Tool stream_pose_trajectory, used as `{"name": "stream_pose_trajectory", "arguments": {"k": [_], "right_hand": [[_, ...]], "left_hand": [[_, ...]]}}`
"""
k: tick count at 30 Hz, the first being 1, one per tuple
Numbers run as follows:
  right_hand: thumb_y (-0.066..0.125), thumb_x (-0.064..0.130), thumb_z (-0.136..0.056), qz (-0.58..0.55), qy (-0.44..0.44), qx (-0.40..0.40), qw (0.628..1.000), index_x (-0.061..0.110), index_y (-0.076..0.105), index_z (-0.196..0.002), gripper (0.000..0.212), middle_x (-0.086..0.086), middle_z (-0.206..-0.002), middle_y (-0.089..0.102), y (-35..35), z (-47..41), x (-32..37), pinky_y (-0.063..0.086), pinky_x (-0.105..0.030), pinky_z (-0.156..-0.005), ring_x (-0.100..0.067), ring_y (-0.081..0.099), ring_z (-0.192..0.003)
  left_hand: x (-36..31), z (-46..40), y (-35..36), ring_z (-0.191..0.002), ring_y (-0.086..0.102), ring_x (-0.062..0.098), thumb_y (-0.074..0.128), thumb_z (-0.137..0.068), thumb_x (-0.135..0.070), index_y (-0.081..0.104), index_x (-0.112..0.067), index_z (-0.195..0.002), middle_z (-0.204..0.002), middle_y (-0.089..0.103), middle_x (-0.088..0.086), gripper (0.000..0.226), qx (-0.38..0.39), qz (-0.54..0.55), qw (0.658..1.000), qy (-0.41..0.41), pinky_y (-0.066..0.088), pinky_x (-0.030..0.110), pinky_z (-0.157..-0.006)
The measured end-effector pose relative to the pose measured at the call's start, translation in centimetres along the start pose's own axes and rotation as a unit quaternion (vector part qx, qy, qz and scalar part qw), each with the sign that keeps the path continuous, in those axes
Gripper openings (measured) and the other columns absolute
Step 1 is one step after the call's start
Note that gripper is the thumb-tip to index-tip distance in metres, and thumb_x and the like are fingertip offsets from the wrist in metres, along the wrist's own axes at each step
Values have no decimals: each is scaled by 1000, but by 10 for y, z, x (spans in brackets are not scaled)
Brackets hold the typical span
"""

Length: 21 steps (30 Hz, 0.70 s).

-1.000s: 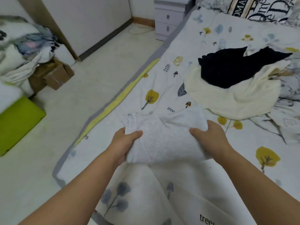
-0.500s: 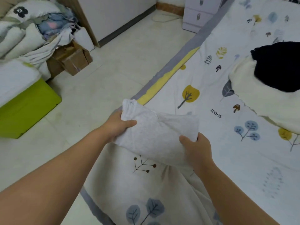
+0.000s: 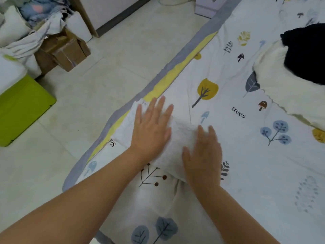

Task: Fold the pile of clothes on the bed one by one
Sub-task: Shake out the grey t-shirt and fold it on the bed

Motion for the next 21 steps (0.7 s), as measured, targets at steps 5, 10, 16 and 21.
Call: {"name": "stream_pose_trajectory", "arguments": {"k": [5,10,16,21], "right_hand": [[-12,60,-69,129,-53,231,963,22,-22,-142,83,-7,-157,-15,66,1,-15,-6,-43,-115,-23,-12,-145],[-19,63,-67,121,-47,268,955,27,-36,-131,75,0,-153,-29,76,2,-29,-15,-37,-113,-20,-24,-142],[22,46,-99,108,-34,336,935,20,-13,-149,67,-6,-156,-20,60,-6,-18,-6,-39,-117,-25,-16,-144],[34,33,-99,-1,-13,284,959,12,35,-139,45,-12,-141,40,-1,-24,6,30,-34,-105,-27,36,-129]], "left_hand": [[23,22,61,-145,-7,20,-6,-78,-59,7,-30,-149,-158,-3,-1,78,213,17,976,-37,-17,40,-110],[25,25,73,-143,-19,16,-16,-69,-60,-10,-32,-147,-156,-18,-6,83,253,33,966,-48,-17,40,-112],[20,19,59,-144,-14,24,15,-97,-50,-4,-22,-149,-157,-15,3,63,345,16,938,-32,-7,47,-115],[11,-20,4,-124,43,29,31,-98,-40,52,-12,-115,-124,53,9,38,294,63,953,-37,28,41,-103]]}}
Point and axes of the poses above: each hand's wrist, its own z-axis away from the middle knuckle, its own y-axis out of the palm, x = y × z, the point moved 8 cm from there along -z, towards the middle knuckle
